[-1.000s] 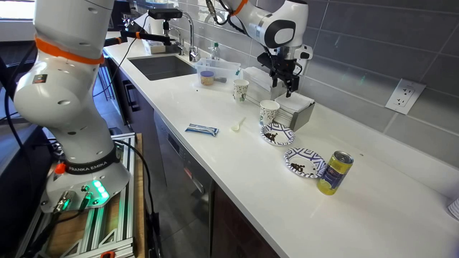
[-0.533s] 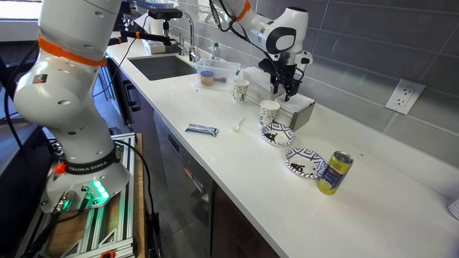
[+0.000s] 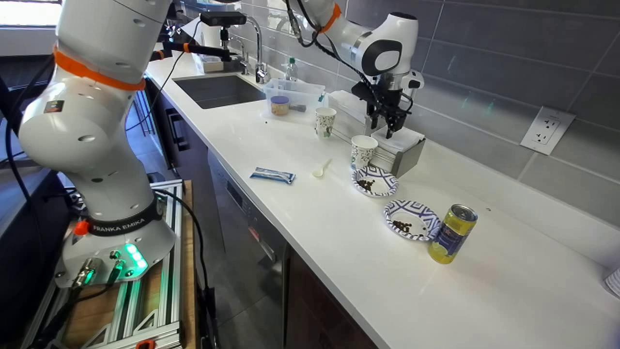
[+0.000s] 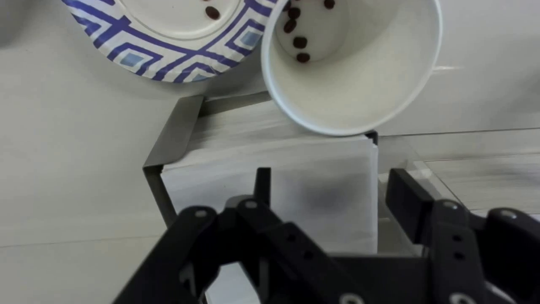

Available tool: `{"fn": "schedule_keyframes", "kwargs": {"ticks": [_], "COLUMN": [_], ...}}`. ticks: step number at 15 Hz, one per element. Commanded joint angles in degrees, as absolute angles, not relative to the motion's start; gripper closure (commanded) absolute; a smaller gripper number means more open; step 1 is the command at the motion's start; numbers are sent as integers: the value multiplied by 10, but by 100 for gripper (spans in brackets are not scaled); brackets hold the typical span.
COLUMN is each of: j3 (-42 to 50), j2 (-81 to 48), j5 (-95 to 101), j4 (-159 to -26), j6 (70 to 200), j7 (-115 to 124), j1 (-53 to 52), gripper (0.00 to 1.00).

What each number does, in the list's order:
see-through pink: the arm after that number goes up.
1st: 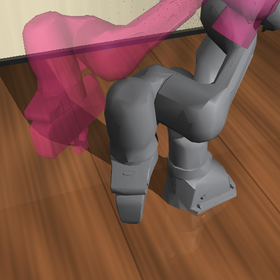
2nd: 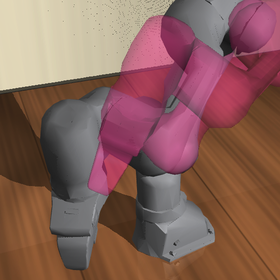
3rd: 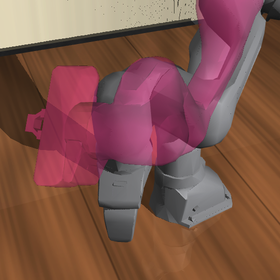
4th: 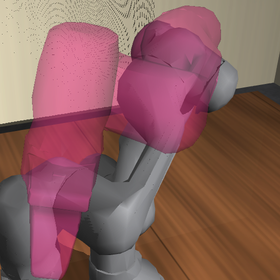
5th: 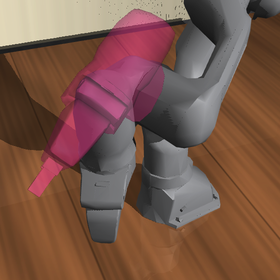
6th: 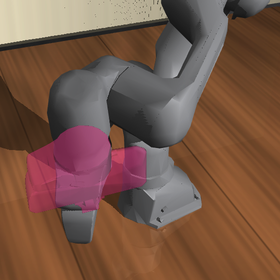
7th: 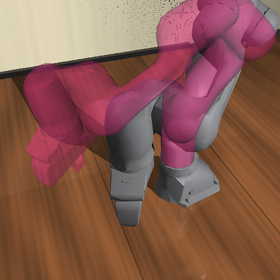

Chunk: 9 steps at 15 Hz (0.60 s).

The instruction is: Put one paper towel on the counter, then place the white spoon on it

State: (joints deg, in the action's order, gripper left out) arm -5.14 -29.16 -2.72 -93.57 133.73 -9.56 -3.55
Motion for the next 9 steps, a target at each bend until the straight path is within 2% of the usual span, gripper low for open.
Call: {"fn": "schedule_keyframes", "kwargs": {"ticks": [1, 5, 9], "j3": [-51, -49, -45], "j2": [-313, -324, -340], "j5": [-17, -14, 0], "j4": [-915, -906, -904], "j6": [1356, 1382, 1416], "j7": [-100, -100, -100], "j1": [-34, -33, -35], "gripper": [34, 41, 37]}}
